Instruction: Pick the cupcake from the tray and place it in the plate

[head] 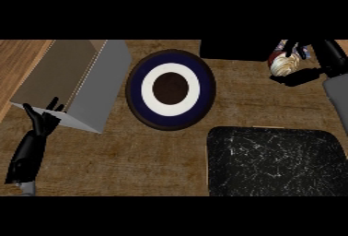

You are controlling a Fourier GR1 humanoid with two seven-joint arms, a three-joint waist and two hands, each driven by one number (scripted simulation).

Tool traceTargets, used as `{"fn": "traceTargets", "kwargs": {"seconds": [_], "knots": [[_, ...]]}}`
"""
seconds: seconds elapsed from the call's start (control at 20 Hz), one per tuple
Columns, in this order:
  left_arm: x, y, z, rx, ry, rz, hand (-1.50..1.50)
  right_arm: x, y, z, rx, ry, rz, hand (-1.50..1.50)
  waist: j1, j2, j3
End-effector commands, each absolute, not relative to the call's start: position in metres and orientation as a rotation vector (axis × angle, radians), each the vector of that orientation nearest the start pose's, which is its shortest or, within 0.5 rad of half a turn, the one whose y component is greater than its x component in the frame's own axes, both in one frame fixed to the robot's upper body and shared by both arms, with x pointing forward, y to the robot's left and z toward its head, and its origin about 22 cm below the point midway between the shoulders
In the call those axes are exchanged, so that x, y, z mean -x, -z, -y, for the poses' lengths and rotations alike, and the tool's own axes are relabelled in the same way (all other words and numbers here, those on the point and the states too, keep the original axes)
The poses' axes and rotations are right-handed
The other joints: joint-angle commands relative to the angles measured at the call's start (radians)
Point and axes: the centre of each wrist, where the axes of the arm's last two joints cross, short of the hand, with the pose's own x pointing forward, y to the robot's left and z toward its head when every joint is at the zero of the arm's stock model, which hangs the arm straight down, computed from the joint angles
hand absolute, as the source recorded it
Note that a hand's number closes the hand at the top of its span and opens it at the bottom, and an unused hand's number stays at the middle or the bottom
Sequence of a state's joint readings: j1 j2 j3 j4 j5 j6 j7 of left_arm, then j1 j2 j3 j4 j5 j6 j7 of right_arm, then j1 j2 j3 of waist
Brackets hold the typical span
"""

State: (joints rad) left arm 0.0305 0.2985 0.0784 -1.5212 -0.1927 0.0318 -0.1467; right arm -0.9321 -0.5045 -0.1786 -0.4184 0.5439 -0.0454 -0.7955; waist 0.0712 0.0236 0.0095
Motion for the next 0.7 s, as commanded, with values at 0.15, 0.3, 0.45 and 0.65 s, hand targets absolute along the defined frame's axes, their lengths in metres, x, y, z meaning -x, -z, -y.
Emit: {"fn": "traceTargets", "kwargs": {"seconds": [0.15,0.3,0.45,0.65], "knots": [[-0.246,0.003,-0.322,-0.44,0.324,1.531,0.0,-0.452,-0.137,0.318,0.32,-0.911,2.163,1.5,-0.032,-0.004,-0.008],[-0.23,-0.004,-0.336,-0.462,0.317,1.519,0.0,-0.459,-0.141,0.288,0.224,-0.944,2.181,1.5,-0.047,-0.018,-0.009],[-0.235,0.001,-0.329,-0.474,0.303,1.546,0.0,-0.47,-0.156,0.247,0.18,-0.951,2.179,1.5,-0.049,-0.017,-0.01],[-0.213,0.007,-0.321,-0.443,0.318,1.515,0.0,-0.47,-0.143,0.194,0.112,-0.949,2.129,1.5,-0.054,-0.024,-0.01]]}}
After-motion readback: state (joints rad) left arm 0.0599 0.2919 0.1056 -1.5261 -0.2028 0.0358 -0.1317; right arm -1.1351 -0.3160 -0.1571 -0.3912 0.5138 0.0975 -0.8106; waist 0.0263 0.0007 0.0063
